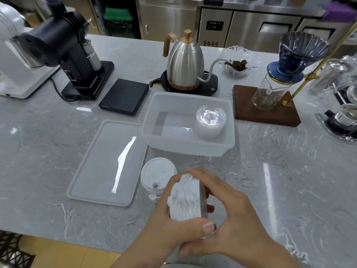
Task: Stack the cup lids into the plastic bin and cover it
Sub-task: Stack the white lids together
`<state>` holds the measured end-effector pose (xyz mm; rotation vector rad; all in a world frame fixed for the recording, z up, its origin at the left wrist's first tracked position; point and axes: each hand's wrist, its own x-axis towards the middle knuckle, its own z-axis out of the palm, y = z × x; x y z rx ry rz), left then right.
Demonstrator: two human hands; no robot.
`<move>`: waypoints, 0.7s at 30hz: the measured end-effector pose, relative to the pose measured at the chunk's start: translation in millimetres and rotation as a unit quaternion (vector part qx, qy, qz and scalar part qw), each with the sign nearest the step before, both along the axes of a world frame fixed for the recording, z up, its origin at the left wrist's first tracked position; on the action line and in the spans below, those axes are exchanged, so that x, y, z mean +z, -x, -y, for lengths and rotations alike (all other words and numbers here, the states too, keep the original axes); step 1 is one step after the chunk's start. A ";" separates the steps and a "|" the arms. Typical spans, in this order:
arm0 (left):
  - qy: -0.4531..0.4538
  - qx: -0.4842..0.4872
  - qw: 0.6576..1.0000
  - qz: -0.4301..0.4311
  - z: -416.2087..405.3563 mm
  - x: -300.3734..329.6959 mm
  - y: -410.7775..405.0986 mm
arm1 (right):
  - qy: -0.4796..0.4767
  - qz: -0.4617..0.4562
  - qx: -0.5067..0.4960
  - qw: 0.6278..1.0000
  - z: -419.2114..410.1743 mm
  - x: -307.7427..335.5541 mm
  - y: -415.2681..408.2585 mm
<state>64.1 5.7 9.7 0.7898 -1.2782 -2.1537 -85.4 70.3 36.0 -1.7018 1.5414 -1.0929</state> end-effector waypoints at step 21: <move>0.004 0.020 1.000 0.015 11.3 11.7 8.7 | -0.074 0.142 0.014 0.987 19.7 -19.0 0.0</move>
